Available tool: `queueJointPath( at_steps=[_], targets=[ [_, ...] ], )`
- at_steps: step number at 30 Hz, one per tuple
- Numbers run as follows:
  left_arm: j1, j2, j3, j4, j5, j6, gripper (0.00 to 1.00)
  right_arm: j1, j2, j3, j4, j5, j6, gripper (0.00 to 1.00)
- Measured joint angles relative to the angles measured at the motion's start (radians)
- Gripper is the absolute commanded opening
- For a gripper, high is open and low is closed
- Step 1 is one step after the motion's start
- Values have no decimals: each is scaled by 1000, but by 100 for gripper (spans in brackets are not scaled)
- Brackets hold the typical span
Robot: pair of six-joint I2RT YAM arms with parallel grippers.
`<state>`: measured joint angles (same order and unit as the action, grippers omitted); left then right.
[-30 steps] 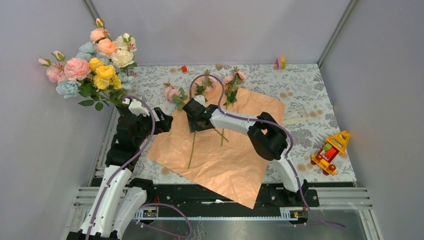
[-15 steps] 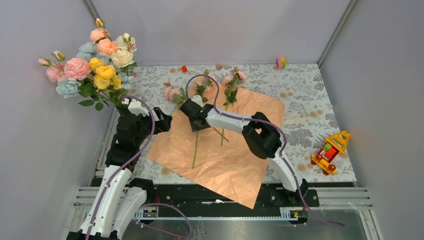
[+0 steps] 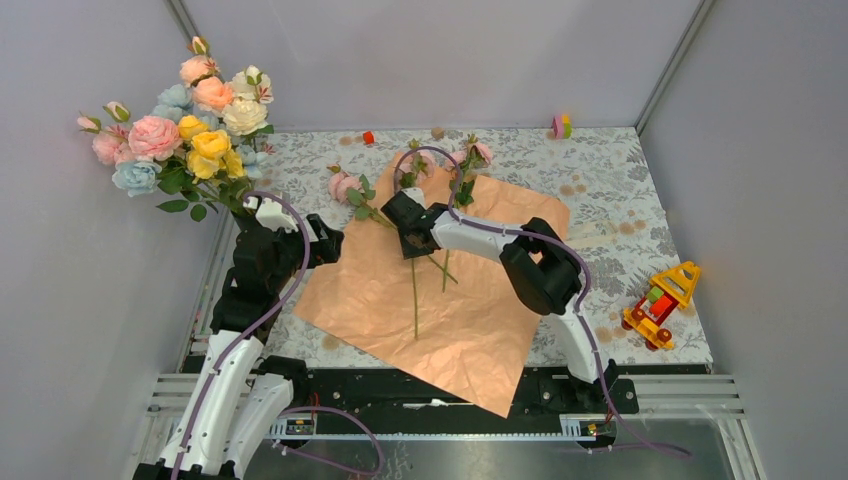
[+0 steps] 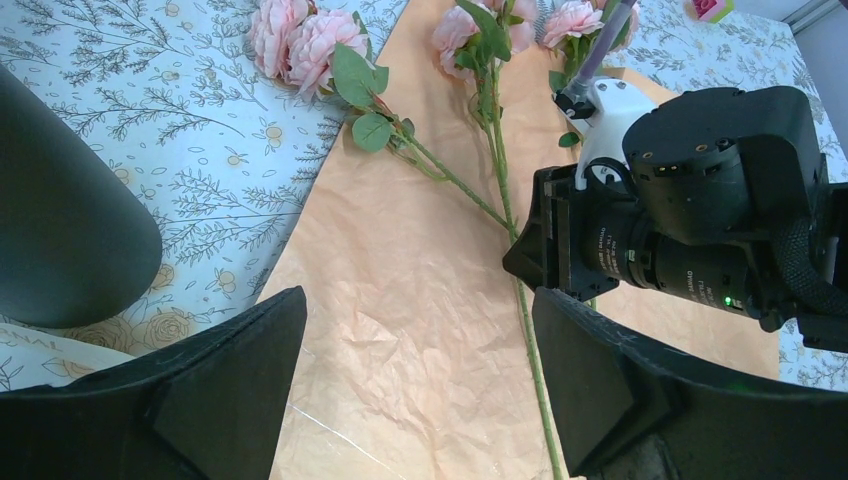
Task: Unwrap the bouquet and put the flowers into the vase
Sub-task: Pick up the fake flower from the wrapping paper.
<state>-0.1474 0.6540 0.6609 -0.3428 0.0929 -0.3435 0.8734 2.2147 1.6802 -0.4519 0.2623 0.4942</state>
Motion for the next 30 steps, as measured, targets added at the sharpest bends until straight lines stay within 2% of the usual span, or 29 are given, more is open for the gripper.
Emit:
queueJointPath(
  at_steps=[3,10,17,24,30],
  targets=[
    [0,0,0,0,-1,0,89,-6,0,0,0,-6,0,24],
    [0,0,0,0,0,0,89,-6,0,2,-18,20,3,0],
    [0,-3,0,1,4,5,89,-6,-13,-26,11,33,13,0],
    [0,-26,-5,28,36,8,89,-6,-168,-249,142,42,27,0],
    [0,-31,-29,70,115,14,89,-7,-354,-461,383,23,26,0]
  ],
)
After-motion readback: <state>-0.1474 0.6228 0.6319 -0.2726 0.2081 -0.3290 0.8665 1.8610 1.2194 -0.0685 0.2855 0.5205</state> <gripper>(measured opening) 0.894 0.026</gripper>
